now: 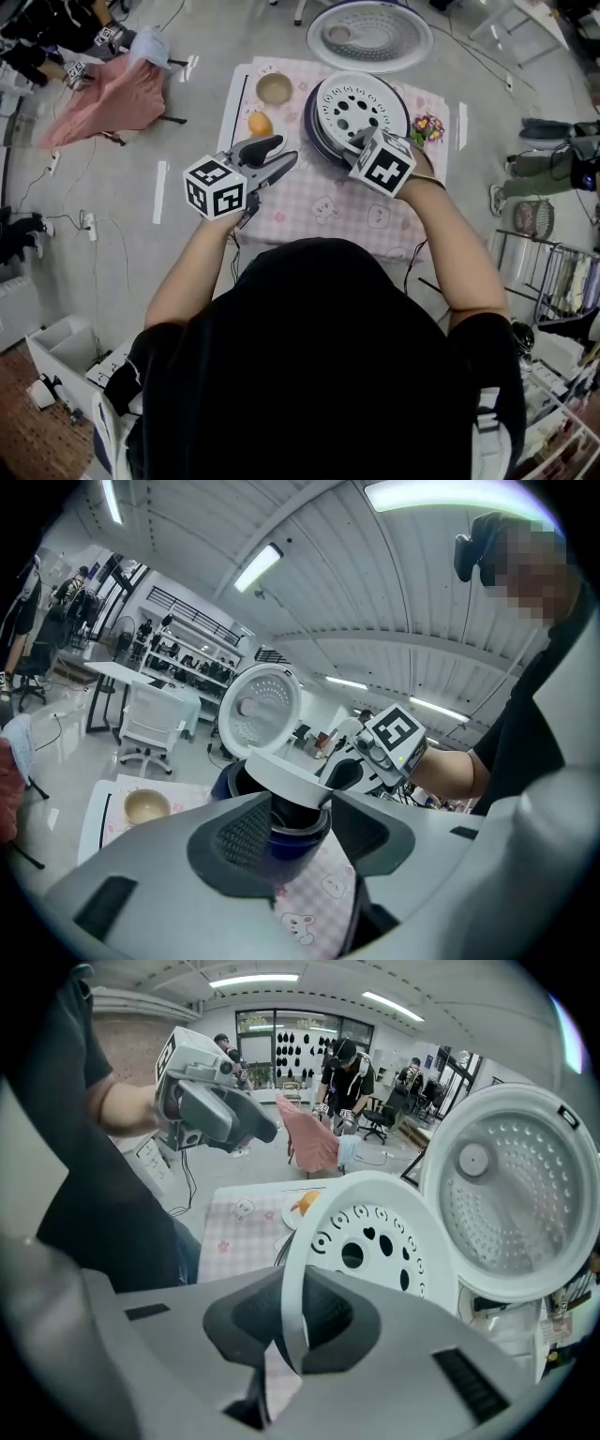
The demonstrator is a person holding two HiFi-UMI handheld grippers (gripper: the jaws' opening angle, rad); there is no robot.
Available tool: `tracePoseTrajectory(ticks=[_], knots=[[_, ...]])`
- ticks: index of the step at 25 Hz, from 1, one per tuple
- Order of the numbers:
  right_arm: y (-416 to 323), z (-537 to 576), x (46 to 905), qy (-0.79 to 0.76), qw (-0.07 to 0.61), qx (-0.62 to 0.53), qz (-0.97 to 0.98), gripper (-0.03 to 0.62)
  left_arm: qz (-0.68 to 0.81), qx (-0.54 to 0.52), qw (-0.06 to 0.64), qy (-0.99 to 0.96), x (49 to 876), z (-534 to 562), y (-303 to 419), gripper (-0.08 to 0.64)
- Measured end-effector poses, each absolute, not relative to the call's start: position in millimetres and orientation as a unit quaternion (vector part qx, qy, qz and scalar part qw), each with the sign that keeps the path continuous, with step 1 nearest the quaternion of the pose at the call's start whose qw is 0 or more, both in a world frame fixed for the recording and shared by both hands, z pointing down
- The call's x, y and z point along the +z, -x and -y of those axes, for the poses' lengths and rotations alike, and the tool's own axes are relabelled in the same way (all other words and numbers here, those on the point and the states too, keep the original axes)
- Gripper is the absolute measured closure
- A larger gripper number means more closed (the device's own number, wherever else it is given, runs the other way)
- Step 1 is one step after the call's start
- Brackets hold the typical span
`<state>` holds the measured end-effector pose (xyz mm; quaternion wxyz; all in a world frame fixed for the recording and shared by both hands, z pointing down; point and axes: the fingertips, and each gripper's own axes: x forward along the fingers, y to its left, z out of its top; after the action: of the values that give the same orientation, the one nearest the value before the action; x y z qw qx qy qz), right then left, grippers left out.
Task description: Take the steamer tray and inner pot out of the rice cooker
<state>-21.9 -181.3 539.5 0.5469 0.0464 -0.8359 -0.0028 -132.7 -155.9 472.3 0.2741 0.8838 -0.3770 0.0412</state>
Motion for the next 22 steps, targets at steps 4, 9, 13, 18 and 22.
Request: tracePoseTrajectory(ticks=[4,9,13,18,22], knots=[[12,181,533,-0.069,0.542,0.006,0.838,0.56,0.358,0.046,0.272,-0.892,473,153,123,0.344],[-14,176,521,-0.104,0.542,0.013,0.834,0.56,0.336,0.05,0.269,-0.901,469,147,109,0.344],[-39,170,513,-0.138,0.537,0.025,0.832,0.56,0.314,0.055,0.263,-0.911,466,144,96,0.344],[-71,159,510,-0.171,0.538,0.045,0.824,0.56,0.296,0.06,0.261,-0.917,466,138,79,0.344],[-102,150,513,-0.196,0.54,0.063,0.816,0.56,0.271,0.066,0.26,-0.924,467,135,56,0.344]])
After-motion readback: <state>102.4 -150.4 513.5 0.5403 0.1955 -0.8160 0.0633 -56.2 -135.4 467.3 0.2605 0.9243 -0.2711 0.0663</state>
